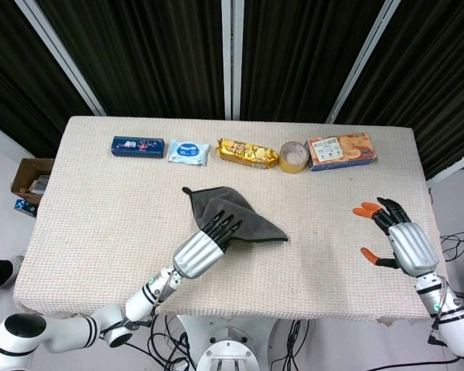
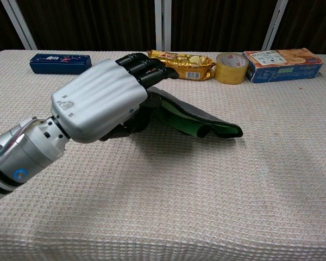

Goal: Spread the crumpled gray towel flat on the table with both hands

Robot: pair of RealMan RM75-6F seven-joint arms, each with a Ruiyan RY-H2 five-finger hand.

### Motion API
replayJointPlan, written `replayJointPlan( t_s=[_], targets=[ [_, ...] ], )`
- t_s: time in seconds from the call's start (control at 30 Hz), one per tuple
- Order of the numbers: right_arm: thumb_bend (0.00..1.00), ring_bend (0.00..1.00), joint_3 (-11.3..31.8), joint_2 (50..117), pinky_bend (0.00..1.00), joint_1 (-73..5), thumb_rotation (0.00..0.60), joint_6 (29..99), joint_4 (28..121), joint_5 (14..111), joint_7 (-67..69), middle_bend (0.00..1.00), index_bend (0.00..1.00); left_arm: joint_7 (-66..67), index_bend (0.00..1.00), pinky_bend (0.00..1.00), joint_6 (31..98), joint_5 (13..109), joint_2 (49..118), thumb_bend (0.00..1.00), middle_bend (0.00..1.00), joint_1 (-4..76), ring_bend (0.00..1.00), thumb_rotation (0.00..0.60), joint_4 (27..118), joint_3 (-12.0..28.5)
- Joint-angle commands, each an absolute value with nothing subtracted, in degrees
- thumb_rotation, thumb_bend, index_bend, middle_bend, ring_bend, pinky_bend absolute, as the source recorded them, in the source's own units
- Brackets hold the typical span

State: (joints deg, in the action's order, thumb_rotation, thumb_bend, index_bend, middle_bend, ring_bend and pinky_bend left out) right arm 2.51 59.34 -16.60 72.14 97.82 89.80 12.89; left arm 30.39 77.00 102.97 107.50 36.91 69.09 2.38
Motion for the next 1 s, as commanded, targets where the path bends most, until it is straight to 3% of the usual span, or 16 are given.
replayJointPlan(
  t_s=[0.03,0.23,0.47,0.67,1.0],
  targets=[
    [0.13,0.0,4.7,62.9,0.01,-21.0,0.6,63.7,102.7,80.5,3.2,0.14,0.24,28.4,0.63,0.16,76.6,100.6,105.7,0.66,0.14,36.3,0.11,0.6,72.7,3.7],
    [0.1,0.0,6.7,71.7,0.01,-25.1,0.6,59.6,103.1,72.4,-6.2,0.14,0.24,27.4,0.63,0.16,76.0,98.0,103.8,0.66,0.14,36.1,0.11,0.6,76.0,5.5],
    [0.07,0.0,9.6,83.3,0.01,-28.7,0.6,60.4,101.0,66.3,-13.1,0.14,0.24,26.6,0.63,0.16,75.4,94.4,101.9,0.66,0.14,35.8,0.11,0.6,78.3,8.0],
    [0.07,0.0,11.2,88.9,0.01,-32.2,0.6,59.9,100.4,63.4,-17.5,0.14,0.23,25.9,0.63,0.16,74.5,92.1,100.3,0.65,0.14,36.0,0.11,0.6,79.3,9.4],
    [0.07,0.0,8.3,95.5,0.0,-32.2,0.6,62.5,99.4,66.7,-16.3,0.12,0.19,26.2,0.63,0.16,74.1,90.9,99.3,0.65,0.14,35.9,0.11,0.6,80.5,9.2]
  ],
)
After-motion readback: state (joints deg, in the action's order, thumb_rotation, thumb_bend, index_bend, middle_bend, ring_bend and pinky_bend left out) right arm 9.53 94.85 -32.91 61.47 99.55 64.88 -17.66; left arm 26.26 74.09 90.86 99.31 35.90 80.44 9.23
